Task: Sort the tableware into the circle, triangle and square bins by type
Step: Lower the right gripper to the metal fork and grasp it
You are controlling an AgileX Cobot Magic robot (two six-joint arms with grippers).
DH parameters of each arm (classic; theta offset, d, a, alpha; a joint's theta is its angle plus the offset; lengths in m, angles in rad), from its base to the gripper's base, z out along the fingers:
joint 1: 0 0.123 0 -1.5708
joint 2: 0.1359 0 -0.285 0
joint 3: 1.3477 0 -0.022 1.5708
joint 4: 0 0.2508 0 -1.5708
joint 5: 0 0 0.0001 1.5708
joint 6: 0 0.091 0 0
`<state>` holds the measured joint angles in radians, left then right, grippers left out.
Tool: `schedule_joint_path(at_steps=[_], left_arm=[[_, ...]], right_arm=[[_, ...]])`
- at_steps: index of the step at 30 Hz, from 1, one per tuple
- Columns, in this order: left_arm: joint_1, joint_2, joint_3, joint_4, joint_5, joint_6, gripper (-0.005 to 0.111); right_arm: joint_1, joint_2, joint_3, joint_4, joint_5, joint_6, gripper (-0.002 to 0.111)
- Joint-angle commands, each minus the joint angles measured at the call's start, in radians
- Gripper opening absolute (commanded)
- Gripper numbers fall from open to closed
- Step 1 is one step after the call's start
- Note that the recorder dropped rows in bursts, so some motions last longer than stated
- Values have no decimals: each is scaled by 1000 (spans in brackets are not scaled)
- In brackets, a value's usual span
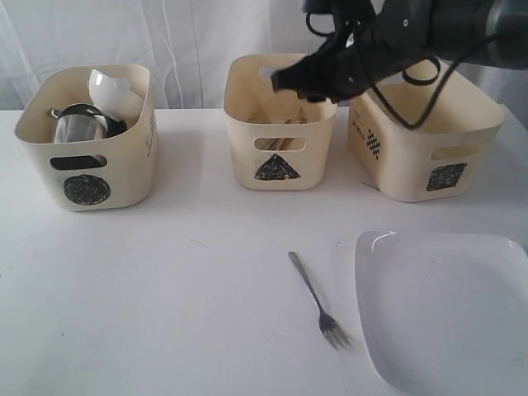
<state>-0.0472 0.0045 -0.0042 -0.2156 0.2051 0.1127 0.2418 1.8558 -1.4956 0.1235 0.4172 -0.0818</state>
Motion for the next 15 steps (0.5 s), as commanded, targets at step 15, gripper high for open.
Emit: schedule_joint_path(at_steps=[15], left_arm=[[0,-5,4,-3,-4,-2,14]], right_arm=[[237,-118,388,-176,257,82,36]])
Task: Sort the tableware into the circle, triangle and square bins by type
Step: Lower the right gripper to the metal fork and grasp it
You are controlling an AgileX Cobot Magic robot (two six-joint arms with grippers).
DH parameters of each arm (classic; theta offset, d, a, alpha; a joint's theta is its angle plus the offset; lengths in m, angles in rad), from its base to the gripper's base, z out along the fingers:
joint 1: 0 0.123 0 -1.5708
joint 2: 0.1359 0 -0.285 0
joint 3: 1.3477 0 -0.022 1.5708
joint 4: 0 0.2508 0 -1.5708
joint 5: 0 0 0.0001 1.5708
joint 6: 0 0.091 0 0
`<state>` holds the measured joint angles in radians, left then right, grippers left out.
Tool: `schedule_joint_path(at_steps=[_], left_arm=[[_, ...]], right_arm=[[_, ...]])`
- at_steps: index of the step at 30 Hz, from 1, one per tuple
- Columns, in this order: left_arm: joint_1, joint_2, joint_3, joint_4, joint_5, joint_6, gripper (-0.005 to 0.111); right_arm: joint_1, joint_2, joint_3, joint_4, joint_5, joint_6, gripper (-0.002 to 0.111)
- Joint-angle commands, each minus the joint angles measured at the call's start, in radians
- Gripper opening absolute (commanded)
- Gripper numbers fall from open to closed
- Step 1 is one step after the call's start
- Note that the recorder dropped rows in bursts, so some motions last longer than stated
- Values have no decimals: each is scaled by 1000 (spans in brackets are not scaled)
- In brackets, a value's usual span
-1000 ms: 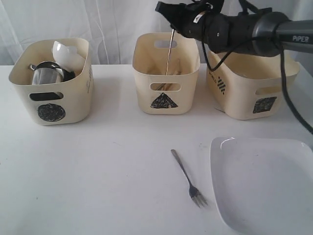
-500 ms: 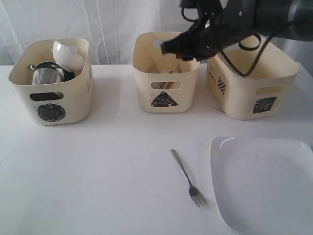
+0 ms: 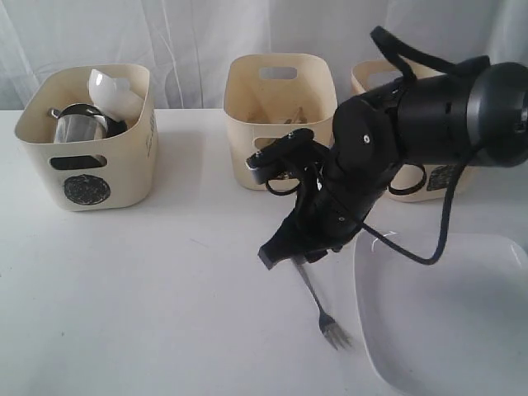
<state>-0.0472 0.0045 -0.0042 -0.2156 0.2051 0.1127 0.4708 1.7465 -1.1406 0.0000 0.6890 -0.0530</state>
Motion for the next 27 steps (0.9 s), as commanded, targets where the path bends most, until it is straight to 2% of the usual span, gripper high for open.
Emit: schedule_joint_path(at_steps=[1,16,27], left_arm=[[0,-5,4,-3,-4,-2,14],[0,-5,4,-3,-4,-2,14],[0,-5,4,-3,-4,-2,14]], right_arm=[[8,-8,44,-53,-10,53,36],[10,-1,157,-53,-131,53,36],[10,131,157,-34,-138,0,36]])
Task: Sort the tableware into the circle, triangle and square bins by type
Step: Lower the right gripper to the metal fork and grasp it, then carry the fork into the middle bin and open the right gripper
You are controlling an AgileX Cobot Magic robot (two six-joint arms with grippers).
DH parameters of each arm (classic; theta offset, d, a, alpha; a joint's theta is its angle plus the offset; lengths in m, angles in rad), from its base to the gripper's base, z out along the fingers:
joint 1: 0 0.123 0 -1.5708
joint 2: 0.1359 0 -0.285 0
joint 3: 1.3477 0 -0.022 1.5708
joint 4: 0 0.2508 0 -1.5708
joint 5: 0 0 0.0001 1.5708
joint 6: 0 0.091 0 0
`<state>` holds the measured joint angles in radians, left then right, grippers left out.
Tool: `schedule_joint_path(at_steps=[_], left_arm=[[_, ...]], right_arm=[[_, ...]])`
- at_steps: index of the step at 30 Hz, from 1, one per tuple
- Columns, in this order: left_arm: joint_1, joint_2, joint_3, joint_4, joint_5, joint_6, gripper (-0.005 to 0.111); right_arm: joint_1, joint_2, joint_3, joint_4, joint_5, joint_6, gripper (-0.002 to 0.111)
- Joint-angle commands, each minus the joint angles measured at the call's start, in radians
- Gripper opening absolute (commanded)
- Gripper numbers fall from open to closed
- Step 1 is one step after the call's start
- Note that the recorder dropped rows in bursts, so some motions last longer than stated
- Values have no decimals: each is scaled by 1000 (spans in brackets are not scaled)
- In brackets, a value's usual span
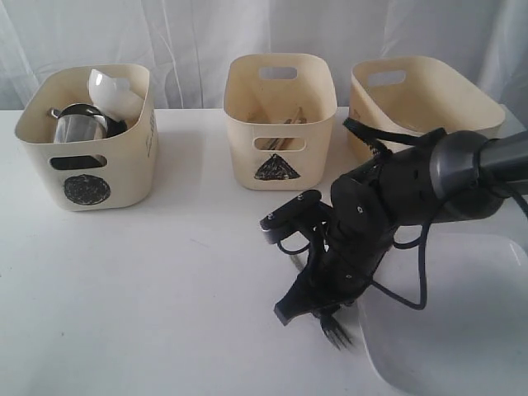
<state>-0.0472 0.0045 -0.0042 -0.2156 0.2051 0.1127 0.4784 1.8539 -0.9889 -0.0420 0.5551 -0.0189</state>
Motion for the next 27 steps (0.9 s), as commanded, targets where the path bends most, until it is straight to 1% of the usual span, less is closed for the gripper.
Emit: schedule_joint_path(at_steps=[1,2,3,6,7,11,14,16,19,21,23,27], left_arm=[[0,-5,4,-3,-4,-2,14],[0,-5,4,-3,-4,-2,14],[0,-5,4,-3,-4,-2,14],[0,-5,4,-3,-4,-2,14],[0,-5,4,-3,-4,-2,14],[0,-5,4,-3,-4,-2,14],[0,-5,4,-3,-4,-2,14],[0,-5,4,-3,-4,-2,14],[0,-5,4,-3,-4,-2,14],[0,-5,4,-3,-4,-2,14],[0,-5,4,-3,-4,-2,14],[0,-5,4,-3,-4,-2,14]], right_arm=[[2,24,5,53,-11,-76,36],[2,26,5,86,-18,-101,34],[2,26,5,109,-19,-110,28],[2,26,5,189,-24,-156,0],[2,22,7,229,-34,-184,0],[2,-75,61,370,-175,-205,0],[0,-170,104,496,-266,-280,0],[0,-241,125,543,-334,-299,0],[-2,-332,128,565,-468,-291,0],[-11,-370,115,594,-571,-291,0],[-42,-378,76,613,-623,-288,0],[-121,-314,-54,614,-597,-288,0]])
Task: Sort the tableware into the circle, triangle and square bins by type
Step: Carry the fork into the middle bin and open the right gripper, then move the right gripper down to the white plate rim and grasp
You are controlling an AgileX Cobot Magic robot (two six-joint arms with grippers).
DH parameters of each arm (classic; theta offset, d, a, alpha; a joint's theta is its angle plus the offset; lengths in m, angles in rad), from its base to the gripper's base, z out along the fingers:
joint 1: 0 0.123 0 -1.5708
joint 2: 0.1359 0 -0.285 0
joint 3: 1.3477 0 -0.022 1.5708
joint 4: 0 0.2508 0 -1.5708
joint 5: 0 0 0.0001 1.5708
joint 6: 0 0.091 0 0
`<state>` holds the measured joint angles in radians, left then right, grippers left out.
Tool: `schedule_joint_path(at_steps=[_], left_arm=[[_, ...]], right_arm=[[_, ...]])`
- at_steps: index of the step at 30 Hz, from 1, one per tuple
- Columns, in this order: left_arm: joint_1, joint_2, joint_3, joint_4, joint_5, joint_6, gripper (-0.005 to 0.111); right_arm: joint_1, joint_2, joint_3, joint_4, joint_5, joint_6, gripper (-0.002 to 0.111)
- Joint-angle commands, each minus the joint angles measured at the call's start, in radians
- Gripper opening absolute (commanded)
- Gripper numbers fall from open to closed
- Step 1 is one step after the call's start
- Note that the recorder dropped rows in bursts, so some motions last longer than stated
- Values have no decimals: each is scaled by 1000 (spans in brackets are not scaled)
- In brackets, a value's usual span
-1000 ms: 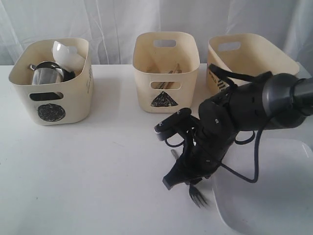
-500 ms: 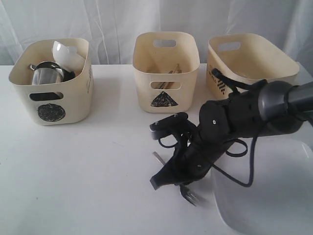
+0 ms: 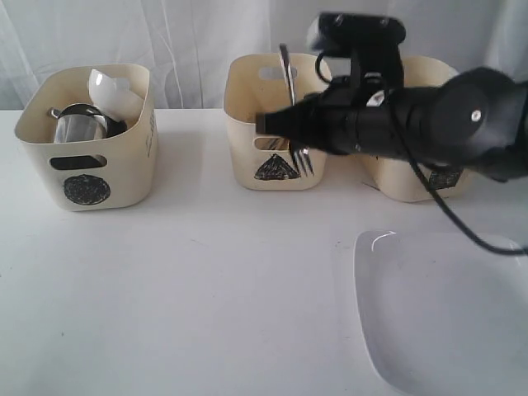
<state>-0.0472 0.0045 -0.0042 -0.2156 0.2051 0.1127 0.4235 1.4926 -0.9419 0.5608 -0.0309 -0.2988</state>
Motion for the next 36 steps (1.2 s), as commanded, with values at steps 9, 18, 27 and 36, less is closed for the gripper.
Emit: schedule_joint_path(at_steps=[9,18,27,36], left_arm=[[0,-5,4,-3,-4,-2,14],[0,-5,4,-3,-4,-2,14],[0,-5,4,-3,-4,-2,14],[0,-5,4,-3,-4,-2,14]], right_arm=[[-144,331,-467,11,97,-9,0],[-146,597,-755,-7,187,-18,31],[-146,539,-761,-160,359,-37,37],[-5,-5,9,-576,563,192,38]])
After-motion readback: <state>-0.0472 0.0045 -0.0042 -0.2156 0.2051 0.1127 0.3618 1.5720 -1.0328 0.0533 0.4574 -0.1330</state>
